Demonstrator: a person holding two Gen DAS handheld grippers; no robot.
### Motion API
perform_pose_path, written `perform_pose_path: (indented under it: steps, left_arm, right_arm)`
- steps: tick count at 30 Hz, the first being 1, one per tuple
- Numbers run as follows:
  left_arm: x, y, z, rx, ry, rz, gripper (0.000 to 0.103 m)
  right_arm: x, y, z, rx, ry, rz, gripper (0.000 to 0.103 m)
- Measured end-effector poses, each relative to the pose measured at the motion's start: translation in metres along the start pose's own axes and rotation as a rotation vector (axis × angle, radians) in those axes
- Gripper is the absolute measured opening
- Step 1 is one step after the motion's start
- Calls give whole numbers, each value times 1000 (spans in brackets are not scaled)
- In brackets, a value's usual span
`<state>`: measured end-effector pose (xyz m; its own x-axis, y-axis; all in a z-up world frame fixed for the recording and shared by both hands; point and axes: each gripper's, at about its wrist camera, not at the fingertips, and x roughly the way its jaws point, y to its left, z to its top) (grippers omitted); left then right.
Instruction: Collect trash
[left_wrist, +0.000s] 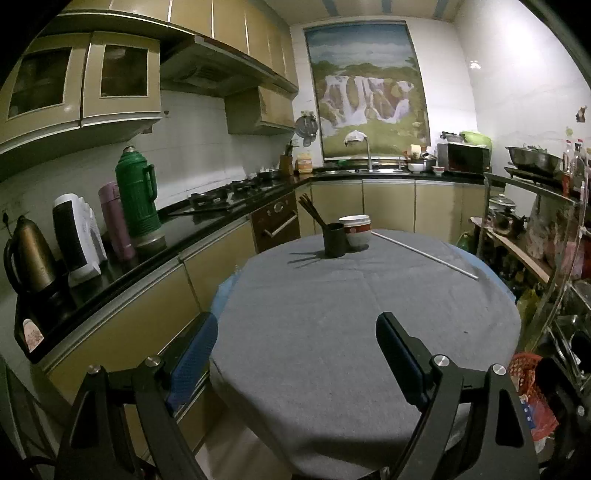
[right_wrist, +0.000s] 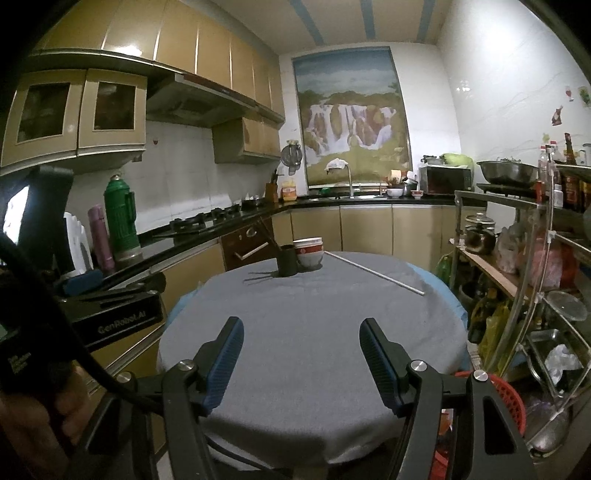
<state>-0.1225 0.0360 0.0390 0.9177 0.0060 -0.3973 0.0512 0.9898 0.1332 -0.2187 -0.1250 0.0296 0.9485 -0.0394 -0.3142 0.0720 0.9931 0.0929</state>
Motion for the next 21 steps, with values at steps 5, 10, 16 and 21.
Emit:
perform_pose_path:
  steps: [5,10,16,21]
  left_arm:
    - [-1,-1,0,1,0,-1,88]
    - [-1,-3,0,8,0,-5,88]
    - [-2,-6,0,11,1,-8,88]
    - [-1,-8,0,14,3,-12,88]
  right_arm:
    - [0,-1,-1,8,-2,-1,69]
    - [0,-1,-1,7,-3,-3,69]
    - [0,-6,-3,14,2,-2,69]
    - [-1,-11,-7,24,5,-5,69]
